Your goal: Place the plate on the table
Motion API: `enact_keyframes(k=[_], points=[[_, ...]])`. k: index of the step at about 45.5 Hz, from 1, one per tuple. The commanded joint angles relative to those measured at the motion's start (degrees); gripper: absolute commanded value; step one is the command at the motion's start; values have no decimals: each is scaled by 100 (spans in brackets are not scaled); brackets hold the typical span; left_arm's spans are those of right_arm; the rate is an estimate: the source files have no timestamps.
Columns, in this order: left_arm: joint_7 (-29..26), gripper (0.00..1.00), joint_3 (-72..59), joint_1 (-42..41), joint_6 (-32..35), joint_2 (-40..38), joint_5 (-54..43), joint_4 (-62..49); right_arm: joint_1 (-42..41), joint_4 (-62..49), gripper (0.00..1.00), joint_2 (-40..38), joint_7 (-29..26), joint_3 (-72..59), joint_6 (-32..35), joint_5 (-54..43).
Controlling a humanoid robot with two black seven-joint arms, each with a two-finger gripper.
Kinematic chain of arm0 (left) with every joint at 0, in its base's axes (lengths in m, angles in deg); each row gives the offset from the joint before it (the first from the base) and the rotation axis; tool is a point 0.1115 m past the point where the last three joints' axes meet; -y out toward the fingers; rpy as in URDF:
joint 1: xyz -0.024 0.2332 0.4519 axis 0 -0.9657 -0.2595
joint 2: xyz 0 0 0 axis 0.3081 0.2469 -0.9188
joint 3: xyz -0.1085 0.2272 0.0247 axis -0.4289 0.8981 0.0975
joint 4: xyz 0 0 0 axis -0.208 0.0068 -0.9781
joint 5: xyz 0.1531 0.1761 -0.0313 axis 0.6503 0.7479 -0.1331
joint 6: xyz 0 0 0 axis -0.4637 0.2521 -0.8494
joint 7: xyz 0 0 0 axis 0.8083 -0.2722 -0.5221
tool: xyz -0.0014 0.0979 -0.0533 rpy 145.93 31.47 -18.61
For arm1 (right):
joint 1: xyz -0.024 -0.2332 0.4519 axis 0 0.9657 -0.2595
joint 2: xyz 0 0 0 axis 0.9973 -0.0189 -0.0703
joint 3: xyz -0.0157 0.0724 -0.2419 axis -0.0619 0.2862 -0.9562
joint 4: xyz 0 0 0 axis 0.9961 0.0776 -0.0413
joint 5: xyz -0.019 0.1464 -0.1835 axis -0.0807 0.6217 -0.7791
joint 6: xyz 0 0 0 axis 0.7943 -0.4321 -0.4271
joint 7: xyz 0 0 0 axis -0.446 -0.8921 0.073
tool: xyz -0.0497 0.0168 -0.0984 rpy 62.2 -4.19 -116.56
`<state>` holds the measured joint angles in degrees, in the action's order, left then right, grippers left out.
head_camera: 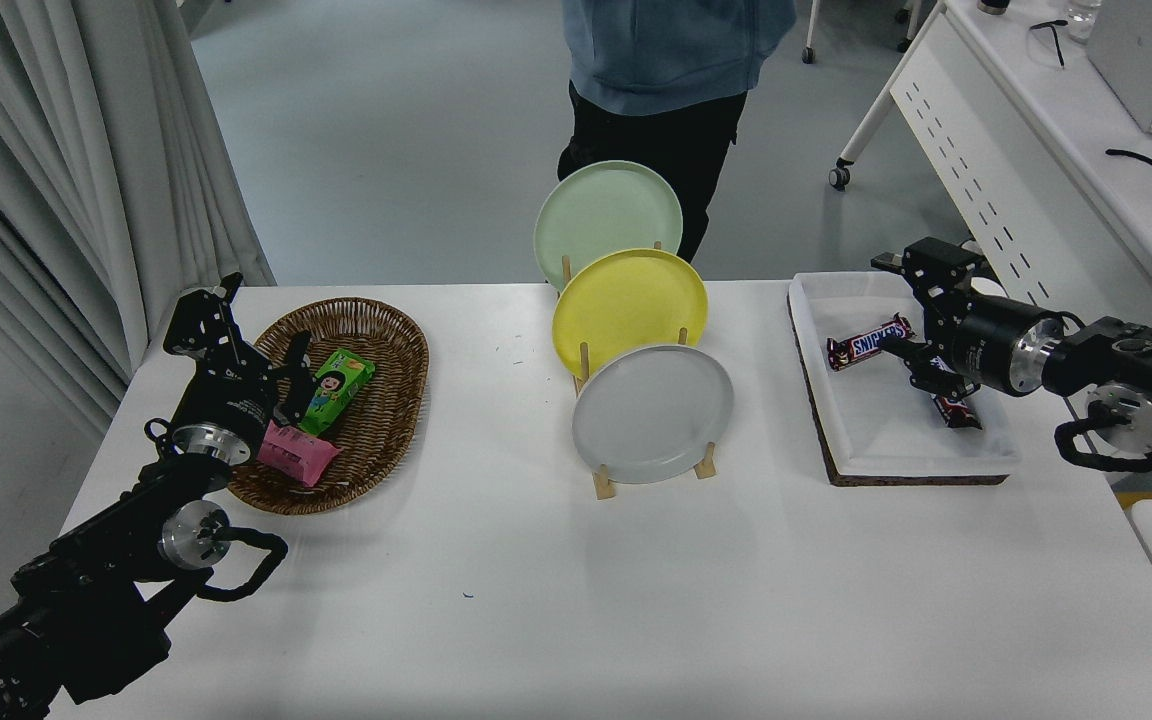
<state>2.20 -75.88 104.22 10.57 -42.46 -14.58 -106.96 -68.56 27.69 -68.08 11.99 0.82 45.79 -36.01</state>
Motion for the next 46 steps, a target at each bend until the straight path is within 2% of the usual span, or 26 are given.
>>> enact_keyframes(k=[1,6,12,25,33,46], points=[[0,100,0,0,0,0,-3,0,-670,683,100,50,-330,-1077,-687,1924],[0,100,0,8,0,0,-3,0,-1005,1149,100,68,-366,-1315,-1047,2531],[0,100,0,0,0,0,5,0,-1172,1351,100,252,-558,-1307,-1751,2716],[0,100,0,0,0,0,5,0,-1190,1623,100,322,-682,-1219,-2173,3735],[0,100,0,0,0,0,5,0,-1137,1817,100,612,-682,-815,-2972,4526],[0,100,0,0,0,0,-3,0,-864,1791,100,876,-691,248,-3816,4607]])
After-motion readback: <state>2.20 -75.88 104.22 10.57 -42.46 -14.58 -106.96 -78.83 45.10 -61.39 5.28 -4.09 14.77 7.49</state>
